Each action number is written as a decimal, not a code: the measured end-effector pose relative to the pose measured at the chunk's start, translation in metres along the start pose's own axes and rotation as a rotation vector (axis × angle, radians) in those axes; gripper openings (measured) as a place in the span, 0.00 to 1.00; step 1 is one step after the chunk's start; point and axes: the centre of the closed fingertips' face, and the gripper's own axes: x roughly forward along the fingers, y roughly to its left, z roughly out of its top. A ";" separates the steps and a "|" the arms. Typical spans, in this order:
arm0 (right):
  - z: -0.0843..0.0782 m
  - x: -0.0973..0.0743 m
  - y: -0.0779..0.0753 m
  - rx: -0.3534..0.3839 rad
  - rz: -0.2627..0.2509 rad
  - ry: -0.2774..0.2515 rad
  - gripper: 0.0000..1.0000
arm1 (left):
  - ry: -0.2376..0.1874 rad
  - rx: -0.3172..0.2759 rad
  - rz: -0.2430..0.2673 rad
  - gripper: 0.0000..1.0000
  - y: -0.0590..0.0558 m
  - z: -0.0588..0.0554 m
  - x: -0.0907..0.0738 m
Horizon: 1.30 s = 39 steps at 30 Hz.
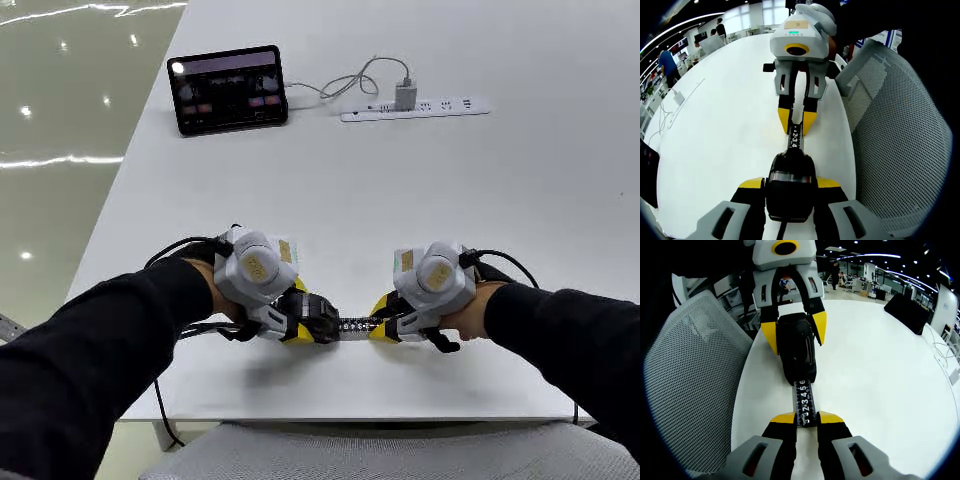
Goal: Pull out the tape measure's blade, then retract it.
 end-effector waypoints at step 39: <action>-0.010 -0.010 -0.002 0.004 -0.004 0.008 0.10 | -0.003 -0.008 -0.001 0.33 -0.002 0.001 0.000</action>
